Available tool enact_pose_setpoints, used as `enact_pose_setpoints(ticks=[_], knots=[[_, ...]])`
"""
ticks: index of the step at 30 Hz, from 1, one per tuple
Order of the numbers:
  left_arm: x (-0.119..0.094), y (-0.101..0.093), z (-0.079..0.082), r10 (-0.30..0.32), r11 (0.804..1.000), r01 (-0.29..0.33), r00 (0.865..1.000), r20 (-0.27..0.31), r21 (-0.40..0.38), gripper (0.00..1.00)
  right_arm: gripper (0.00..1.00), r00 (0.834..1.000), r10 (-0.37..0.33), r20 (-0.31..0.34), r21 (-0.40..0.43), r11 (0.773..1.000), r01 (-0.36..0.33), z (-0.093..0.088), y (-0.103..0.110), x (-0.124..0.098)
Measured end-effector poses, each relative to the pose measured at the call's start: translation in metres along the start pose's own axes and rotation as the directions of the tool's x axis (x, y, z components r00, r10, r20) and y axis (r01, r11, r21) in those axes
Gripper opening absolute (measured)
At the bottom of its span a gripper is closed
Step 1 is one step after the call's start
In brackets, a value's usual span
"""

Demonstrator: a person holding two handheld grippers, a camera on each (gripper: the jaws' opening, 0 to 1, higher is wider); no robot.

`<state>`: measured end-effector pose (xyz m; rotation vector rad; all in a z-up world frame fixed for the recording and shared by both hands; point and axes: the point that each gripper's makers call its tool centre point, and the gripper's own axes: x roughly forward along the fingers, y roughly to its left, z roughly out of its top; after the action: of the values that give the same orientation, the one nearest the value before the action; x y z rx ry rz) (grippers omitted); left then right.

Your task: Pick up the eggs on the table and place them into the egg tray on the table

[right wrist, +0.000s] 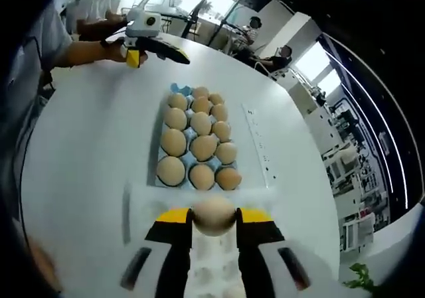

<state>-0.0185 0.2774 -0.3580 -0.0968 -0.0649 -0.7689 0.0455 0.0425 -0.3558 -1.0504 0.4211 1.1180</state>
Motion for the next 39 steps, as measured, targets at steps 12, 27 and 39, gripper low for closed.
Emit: enact_pose_setpoints(ticks=[12,27,39], knots=[[-0.001,0.002,-0.002,0.006,1.000,-0.006,1.000,-0.006,0.002,0.72,0.27,0.998,-0.017,0.060,-0.057,0.998,0.020,0.020,0.000,0.002],[-0.001,0.002,0.000,0.012,1.000,-0.012,1.000,-0.003,0.008,0.72,0.27,0.996,0.002,0.085,-0.089,0.996,0.005,0.033,0.005,0.009],[-0.003,0.004,0.001,0.018,1.000,-0.018,1.000,0.002,0.014,0.72,0.27,0.991,0.012,0.135,-0.121,0.993,0.005,0.051,0.008,0.013]])
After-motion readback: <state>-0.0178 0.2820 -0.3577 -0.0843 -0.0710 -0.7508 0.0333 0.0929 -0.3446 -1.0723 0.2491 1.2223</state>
